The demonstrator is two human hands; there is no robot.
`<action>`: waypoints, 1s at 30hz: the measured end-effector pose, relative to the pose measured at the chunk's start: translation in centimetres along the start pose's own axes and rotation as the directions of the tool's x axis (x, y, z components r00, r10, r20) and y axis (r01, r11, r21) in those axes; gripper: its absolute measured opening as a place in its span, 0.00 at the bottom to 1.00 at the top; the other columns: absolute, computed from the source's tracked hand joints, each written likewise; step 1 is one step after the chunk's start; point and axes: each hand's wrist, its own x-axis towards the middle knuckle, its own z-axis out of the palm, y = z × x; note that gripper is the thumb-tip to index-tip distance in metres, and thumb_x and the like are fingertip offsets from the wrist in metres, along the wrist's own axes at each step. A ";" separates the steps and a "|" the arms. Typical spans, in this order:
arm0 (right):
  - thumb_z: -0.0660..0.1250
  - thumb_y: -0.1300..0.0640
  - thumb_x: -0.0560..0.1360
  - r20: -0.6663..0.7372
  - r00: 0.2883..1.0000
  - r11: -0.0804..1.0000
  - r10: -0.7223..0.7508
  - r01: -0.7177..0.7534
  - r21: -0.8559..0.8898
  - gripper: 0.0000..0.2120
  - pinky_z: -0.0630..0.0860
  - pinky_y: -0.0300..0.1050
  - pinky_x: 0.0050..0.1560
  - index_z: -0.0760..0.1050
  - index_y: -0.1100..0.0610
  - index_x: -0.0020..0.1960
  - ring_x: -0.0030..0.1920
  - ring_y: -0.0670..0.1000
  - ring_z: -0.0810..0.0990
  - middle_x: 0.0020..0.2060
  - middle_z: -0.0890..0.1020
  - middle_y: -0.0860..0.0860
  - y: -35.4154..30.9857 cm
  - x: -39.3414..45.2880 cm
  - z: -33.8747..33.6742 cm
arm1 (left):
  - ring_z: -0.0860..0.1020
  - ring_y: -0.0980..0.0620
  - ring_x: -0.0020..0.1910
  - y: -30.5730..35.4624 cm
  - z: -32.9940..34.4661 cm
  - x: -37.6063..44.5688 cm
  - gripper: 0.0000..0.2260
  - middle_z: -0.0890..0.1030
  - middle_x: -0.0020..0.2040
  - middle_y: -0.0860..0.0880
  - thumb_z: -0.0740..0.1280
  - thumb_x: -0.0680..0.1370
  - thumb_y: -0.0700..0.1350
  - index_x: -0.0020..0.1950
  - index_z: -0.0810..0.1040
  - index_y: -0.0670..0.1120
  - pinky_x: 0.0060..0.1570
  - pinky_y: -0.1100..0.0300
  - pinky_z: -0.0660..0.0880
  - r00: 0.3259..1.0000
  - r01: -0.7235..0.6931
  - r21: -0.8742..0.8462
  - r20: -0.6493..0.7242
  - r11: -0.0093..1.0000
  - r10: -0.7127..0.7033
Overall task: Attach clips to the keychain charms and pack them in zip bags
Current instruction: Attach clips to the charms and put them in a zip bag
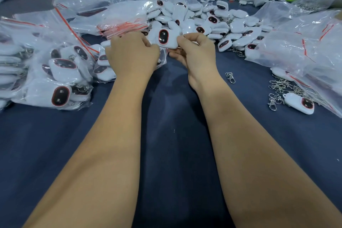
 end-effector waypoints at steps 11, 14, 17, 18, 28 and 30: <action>0.67 0.67 0.75 0.028 0.994 0.938 -0.105 0.109 -0.328 0.07 0.76 0.37 0.33 0.74 0.58 0.41 0.27 0.45 0.79 0.32 0.79 0.53 0.4 -0.4 0.2 | 0.76 0.47 0.52 0.7 -0.5 0.0 0.07 0.78 0.40 0.55 0.62 0.72 0.49 0.40 0.80 0.53 0.55 0.54 0.67 0.989 -0.017 -0.193 -0.149 0.981 -0.012; 0.66 0.69 0.72 0.225 0.968 0.883 -0.109 0.198 -0.425 0.11 0.73 0.38 0.33 0.76 0.55 0.36 0.28 0.45 0.76 0.28 0.79 0.49 0.5 -1.0 0.7 | 0.76 0.47 0.51 0.8 -0.4 -0.1 0.07 0.78 0.42 0.53 0.63 0.72 0.49 0.42 0.81 0.51 0.53 0.54 0.66 0.983 -0.124 -0.190 -0.158 0.974 0.094; 0.63 0.71 0.70 0.412 0.907 0.732 -0.090 0.341 -0.590 0.18 0.70 0.37 0.37 0.74 0.49 0.33 0.34 0.44 0.74 0.31 0.79 0.46 0.6 -1.6 1.1 | 0.76 0.45 0.49 0.7 -0.3 -0.1 0.09 0.76 0.41 0.52 0.62 0.72 0.49 0.43 0.81 0.49 0.50 0.54 0.68 0.974 -0.183 -0.170 -0.165 0.968 0.155; 0.63 0.72 0.71 0.434 0.897 0.701 -0.079 0.360 -0.616 0.18 0.69 0.38 0.39 0.73 0.49 0.34 0.37 0.46 0.74 0.35 0.78 0.49 0.6 -1.6 1.2 | 0.75 0.45 0.49 0.8 -0.2 -0.2 0.10 0.77 0.42 0.51 0.62 0.72 0.49 0.43 0.82 0.48 0.50 0.54 0.68 0.972 -0.191 -0.168 -0.170 0.967 0.163; 0.72 0.55 0.72 0.310 0.946 0.536 -0.090 0.308 -0.786 0.05 0.72 0.48 0.49 0.82 0.49 0.37 0.42 0.52 0.70 0.26 0.74 0.45 0.4 -1.1 0.6 | 0.75 0.51 0.46 0.8 0.3 -0.2 0.06 0.80 0.45 0.50 0.62 0.73 0.48 0.42 0.79 0.50 0.48 0.56 0.70 0.983 -0.133 -0.276 -0.157 0.952 0.091; 0.70 0.57 0.72 0.373 0.925 0.503 -0.066 0.354 -0.788 0.16 0.66 0.44 0.43 0.77 0.45 0.27 0.40 0.52 0.67 0.24 0.68 0.45 0.3 -1.3 0.9 | 0.73 0.54 0.43 0.8 0.4 -0.3 0.04 0.78 0.43 0.52 0.62 0.72 0.48 0.41 0.76 0.51 0.45 0.59 0.68 0.987 -0.123 -0.287 -0.140 0.950 0.085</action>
